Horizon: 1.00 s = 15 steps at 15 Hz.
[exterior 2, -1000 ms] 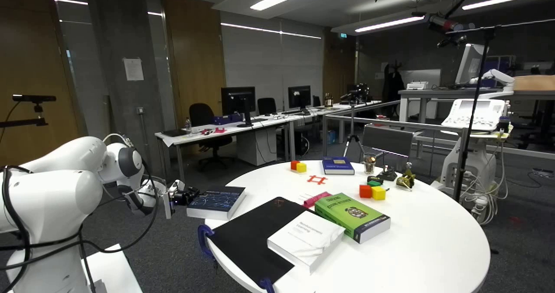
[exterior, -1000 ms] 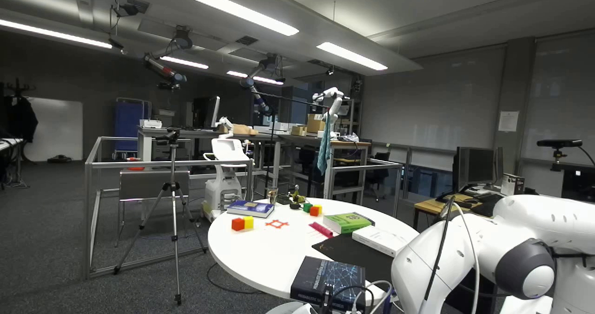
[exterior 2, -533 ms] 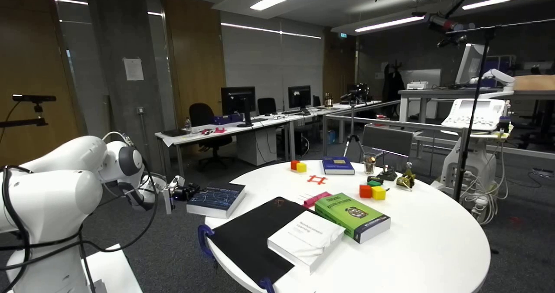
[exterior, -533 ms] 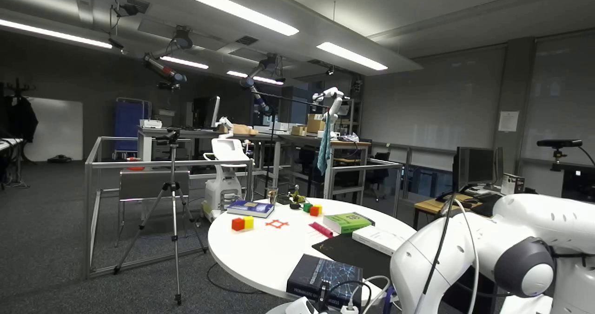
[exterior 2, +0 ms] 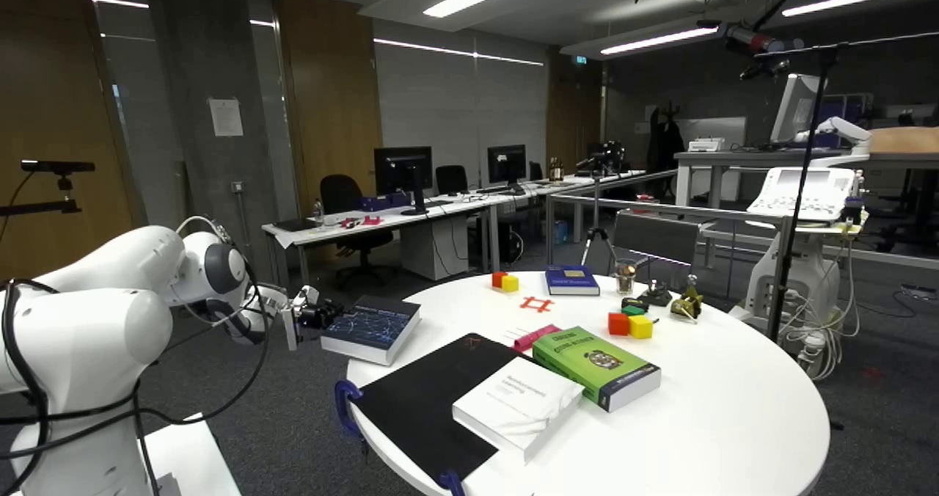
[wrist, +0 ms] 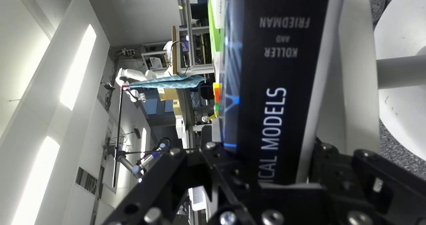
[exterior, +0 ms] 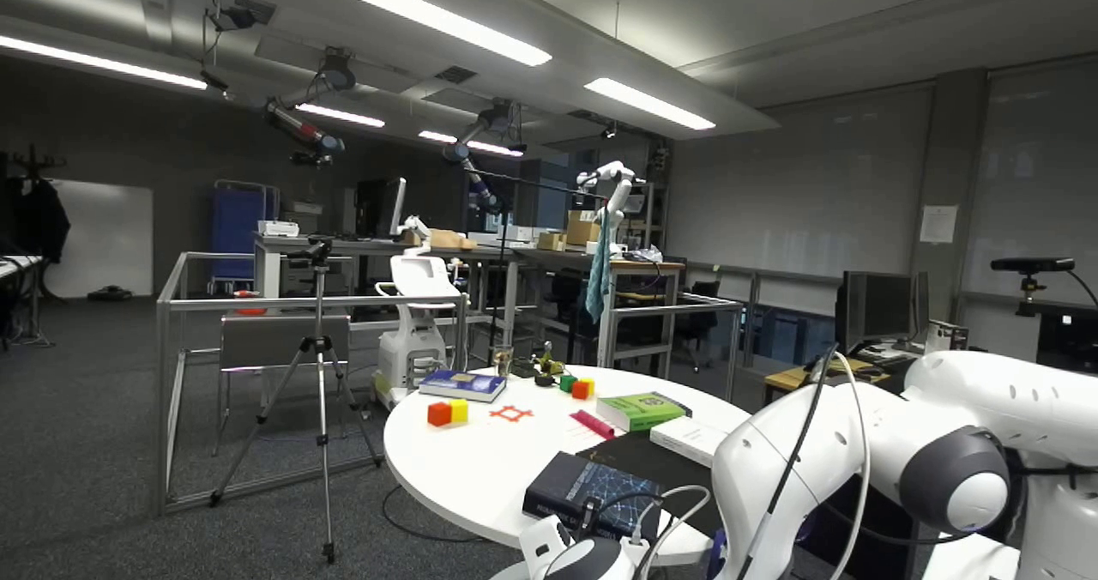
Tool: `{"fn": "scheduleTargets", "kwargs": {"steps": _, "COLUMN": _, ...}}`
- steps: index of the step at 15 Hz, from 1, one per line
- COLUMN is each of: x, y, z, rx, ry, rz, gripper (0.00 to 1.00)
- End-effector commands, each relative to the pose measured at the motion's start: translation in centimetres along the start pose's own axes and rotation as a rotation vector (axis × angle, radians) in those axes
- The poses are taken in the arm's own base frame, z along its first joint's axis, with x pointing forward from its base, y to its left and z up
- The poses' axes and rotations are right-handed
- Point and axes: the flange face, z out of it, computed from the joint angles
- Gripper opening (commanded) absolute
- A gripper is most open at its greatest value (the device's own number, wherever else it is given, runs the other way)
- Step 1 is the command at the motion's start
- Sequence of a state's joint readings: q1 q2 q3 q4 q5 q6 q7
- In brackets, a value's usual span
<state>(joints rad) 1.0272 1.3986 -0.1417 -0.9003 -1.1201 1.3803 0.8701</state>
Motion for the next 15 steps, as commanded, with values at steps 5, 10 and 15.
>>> {"fn": "scheduleTargets", "kwargs": {"steps": 5, "x": 2.5, "y": 8.4, "z": 3.1, "rx": -0.159, "ry": -0.060, "rz": 0.017, "gripper": 0.27}}
{"fn": "scheduleTargets", "kwargs": {"steps": 10, "x": 2.9, "y": 10.4, "z": 5.2, "rx": -0.176, "ry": -0.103, "rz": 0.035, "gripper": 0.27}}
{"fn": "scheduleTargets", "kwargs": {"steps": 15, "x": 3.0, "y": 12.1, "z": 7.3, "rx": -0.177, "ry": -0.165, "rz": 0.066, "gripper": 0.27}}
